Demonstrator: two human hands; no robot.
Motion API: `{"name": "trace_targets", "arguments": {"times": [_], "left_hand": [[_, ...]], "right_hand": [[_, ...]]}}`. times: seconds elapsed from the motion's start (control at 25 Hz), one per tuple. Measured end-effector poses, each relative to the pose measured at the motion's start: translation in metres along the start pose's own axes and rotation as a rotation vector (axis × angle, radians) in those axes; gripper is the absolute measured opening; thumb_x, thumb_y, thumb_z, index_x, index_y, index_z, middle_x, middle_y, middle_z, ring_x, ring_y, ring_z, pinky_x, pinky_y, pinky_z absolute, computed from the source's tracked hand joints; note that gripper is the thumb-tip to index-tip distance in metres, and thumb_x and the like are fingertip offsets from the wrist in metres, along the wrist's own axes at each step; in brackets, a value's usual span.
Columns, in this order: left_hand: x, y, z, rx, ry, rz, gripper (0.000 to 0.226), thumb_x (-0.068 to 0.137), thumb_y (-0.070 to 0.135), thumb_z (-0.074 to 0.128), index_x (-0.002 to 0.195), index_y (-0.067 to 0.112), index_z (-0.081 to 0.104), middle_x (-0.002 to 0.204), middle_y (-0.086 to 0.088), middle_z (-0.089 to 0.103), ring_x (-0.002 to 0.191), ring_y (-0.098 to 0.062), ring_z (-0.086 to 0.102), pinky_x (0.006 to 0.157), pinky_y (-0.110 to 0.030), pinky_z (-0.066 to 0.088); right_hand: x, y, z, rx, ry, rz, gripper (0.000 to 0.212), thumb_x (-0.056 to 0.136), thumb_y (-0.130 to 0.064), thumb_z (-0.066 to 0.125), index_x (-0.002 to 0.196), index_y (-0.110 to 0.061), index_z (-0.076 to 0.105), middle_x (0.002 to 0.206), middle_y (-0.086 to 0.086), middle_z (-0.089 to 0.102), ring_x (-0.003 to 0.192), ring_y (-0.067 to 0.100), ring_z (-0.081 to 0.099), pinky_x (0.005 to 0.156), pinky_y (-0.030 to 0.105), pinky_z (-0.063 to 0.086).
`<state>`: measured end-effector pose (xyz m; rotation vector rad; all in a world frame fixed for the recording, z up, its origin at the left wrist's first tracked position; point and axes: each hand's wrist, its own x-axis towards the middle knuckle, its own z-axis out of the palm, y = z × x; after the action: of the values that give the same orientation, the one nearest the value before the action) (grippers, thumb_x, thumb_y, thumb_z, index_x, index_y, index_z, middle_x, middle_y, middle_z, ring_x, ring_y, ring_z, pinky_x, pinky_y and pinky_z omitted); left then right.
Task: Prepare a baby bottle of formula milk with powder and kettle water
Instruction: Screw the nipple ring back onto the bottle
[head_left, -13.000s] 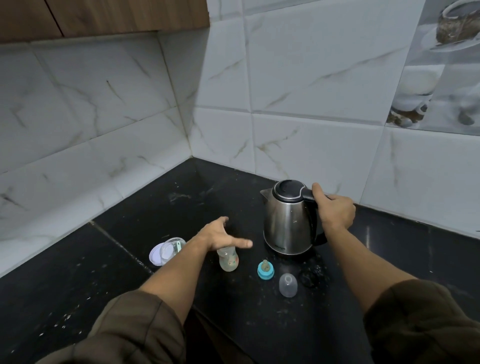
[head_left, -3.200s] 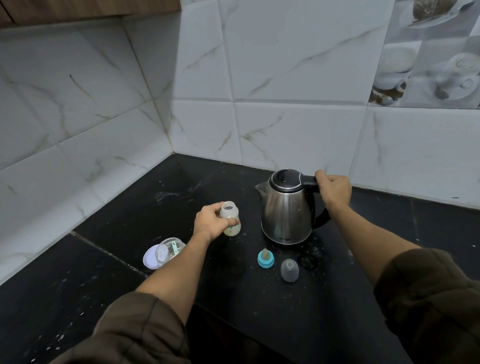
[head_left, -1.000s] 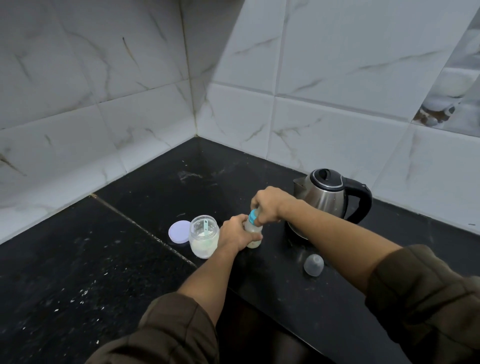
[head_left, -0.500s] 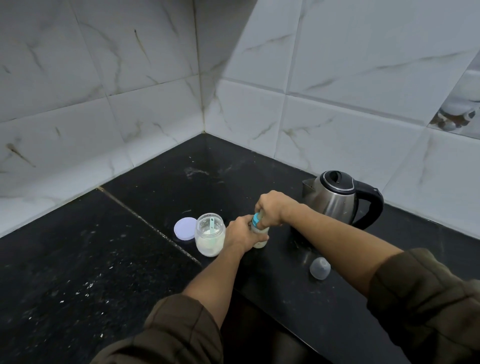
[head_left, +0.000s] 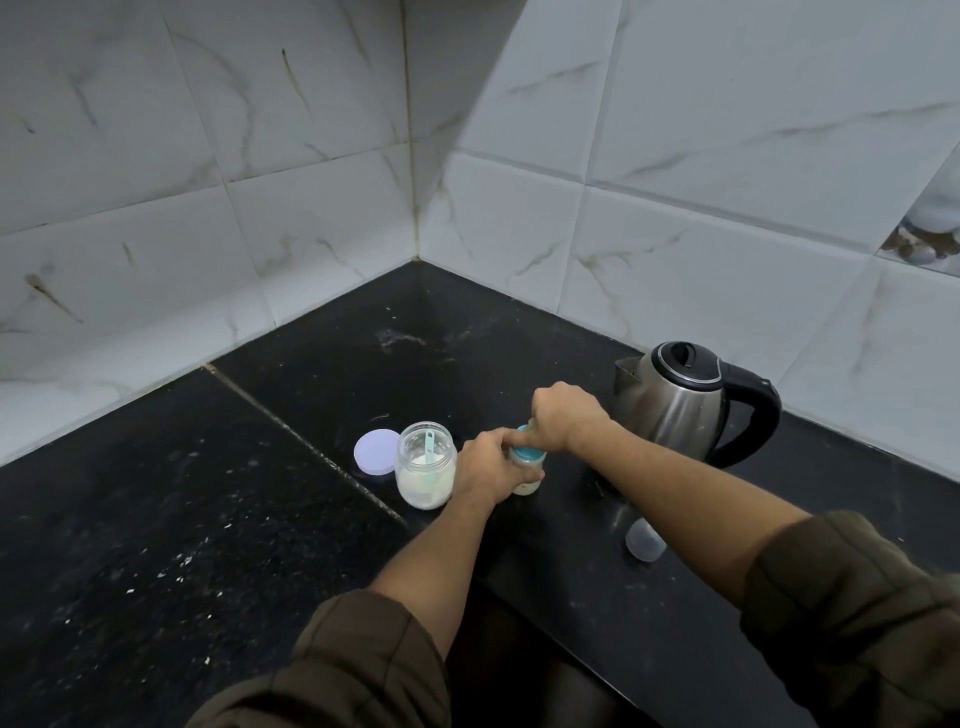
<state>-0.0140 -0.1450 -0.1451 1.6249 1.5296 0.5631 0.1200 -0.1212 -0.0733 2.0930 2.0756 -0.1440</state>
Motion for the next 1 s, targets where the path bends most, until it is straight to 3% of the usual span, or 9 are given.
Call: {"name": "trace_targets", "arguments": {"times": [0.2,0.32,0.4,0.48,0.64,0.76,0.84,0.92,1.0], "left_hand": [[0.0,0.0,0.0,0.013,0.012,-0.013,0.058,0.066,0.038,0.093,0.119,0.025,0.073,0.104,0.004,0.076,0.102,-0.017,0.071,0.094,-0.04,0.057],[-0.001,0.0,0.0,-0.004,-0.002,0.002,0.06,0.067,0.037,0.093,0.122,0.029,0.072,0.102,0.006,0.077,0.101,-0.014,0.072,0.094,-0.04,0.058],[-0.001,0.0,0.0,-0.01,-0.014,0.008,0.061,0.066,0.036,0.093,0.123,0.028,0.072,0.103,0.007,0.078,0.102,-0.013,0.072,0.095,-0.04,0.058],[0.0,-0.001,0.001,-0.013,-0.011,0.012,0.06,0.066,0.035,0.093,0.122,0.028,0.072,0.104,0.006,0.078,0.102,-0.013,0.072,0.095,-0.04,0.058],[-0.003,0.0,0.001,-0.008,0.006,0.015,0.055,0.067,0.035,0.092,0.119,0.033,0.073,0.102,0.008,0.077,0.101,-0.013,0.071,0.095,-0.039,0.057],[-0.002,0.002,0.0,0.022,0.007,0.017,0.052,0.067,0.037,0.091,0.117,0.033,0.074,0.101,0.008,0.076,0.1,-0.015,0.07,0.092,-0.039,0.058],[-0.001,0.002,-0.002,0.032,0.0,0.003,0.054,0.067,0.037,0.091,0.118,0.031,0.073,0.1,0.007,0.077,0.1,-0.015,0.071,0.092,-0.039,0.058],[0.0,0.001,-0.002,0.036,-0.008,-0.001,0.055,0.067,0.037,0.092,0.118,0.031,0.072,0.102,0.008,0.077,0.1,-0.014,0.071,0.092,-0.038,0.058],[0.0,0.002,-0.001,0.038,-0.013,0.009,0.051,0.066,0.036,0.092,0.113,0.033,0.073,0.099,0.01,0.077,0.099,-0.013,0.07,0.091,-0.037,0.058]], "right_hand": [[-0.003,0.01,-0.011,0.022,-0.003,-0.031,0.078,0.073,-0.094,0.052,0.086,-0.018,0.067,0.079,-0.001,0.068,0.071,0.02,0.068,0.064,0.036,0.06],[-0.005,0.012,-0.021,0.129,-0.203,-0.178,0.054,0.077,-0.055,0.078,0.119,-0.026,0.063,0.103,0.002,0.07,0.082,0.026,0.075,0.068,0.042,0.066],[-0.006,0.011,-0.02,0.091,-0.204,-0.211,0.037,0.081,-0.038,0.079,0.114,-0.026,0.065,0.103,0.003,0.07,0.082,0.025,0.075,0.067,0.038,0.066],[-0.005,0.009,-0.018,0.058,-0.131,-0.167,0.03,0.084,-0.045,0.076,0.1,-0.022,0.067,0.095,0.002,0.068,0.081,0.021,0.07,0.067,0.036,0.061],[-0.004,0.009,-0.005,-0.061,-0.032,-0.042,0.065,0.087,-0.083,0.052,0.072,-0.02,0.056,0.075,0.0,0.062,0.068,0.018,0.063,0.059,0.033,0.05],[-0.005,0.009,-0.004,-0.018,-0.021,-0.089,0.069,0.077,-0.083,0.058,0.101,-0.019,0.065,0.095,0.0,0.068,0.081,0.02,0.065,0.067,0.034,0.054],[-0.004,0.008,-0.006,0.018,-0.114,-0.192,0.064,0.078,-0.065,0.073,0.126,-0.025,0.058,0.113,0.0,0.065,0.095,0.02,0.063,0.08,0.038,0.059],[-0.003,0.007,-0.008,-0.024,-0.139,-0.237,0.054,0.081,-0.05,0.077,0.125,-0.024,0.061,0.115,0.001,0.066,0.096,0.018,0.063,0.081,0.037,0.06],[-0.002,0.004,-0.006,-0.081,-0.082,-0.195,0.045,0.083,-0.05,0.074,0.115,-0.02,0.067,0.099,0.0,0.067,0.085,0.018,0.064,0.068,0.034,0.057]]}}
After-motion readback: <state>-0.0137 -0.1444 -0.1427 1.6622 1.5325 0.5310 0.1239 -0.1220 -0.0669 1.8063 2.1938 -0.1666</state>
